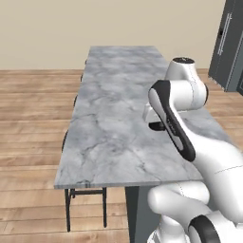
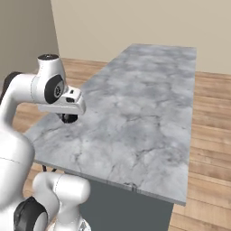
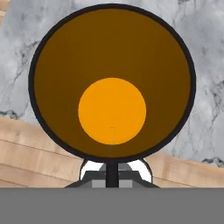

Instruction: Clear the mugs and bowl far away from the sink.

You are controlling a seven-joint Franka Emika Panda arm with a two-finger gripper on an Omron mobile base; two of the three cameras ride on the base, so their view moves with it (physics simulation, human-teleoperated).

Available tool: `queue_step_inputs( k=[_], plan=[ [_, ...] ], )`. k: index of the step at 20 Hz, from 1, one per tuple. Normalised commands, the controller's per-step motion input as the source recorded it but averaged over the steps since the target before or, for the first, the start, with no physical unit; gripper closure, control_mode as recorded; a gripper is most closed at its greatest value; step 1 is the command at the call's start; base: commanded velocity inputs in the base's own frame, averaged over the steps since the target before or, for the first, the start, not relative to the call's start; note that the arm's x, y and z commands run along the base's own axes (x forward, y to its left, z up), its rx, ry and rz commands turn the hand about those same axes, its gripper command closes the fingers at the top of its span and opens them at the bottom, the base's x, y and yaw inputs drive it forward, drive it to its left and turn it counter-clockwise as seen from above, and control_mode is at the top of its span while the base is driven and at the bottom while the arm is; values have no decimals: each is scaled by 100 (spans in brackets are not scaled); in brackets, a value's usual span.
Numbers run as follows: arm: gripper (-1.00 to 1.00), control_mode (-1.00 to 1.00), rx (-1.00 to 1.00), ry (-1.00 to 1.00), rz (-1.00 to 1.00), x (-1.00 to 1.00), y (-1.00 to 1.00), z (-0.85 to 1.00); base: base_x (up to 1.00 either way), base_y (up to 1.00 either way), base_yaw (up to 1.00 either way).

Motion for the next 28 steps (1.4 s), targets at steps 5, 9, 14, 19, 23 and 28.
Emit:
queue_step_inputs(
  k=[5,9,14,19,23,28],
  plan=[
    [100,-100,-1,10,-8,46,21,-58,0,0,0],
    [100,-100,0,5,0,53,8,-62,0,0,0],
    [100,-100,0,1,0,54,7,-58,0,0,0],
    [100,-100,0,0,0,47,21,-57,0,0,0],
    [100,-100,0,0,0,54,14,-33,0,0,0],
    [100,-100,0,0,0,42,22,-38,0,0,0]
  ],
)
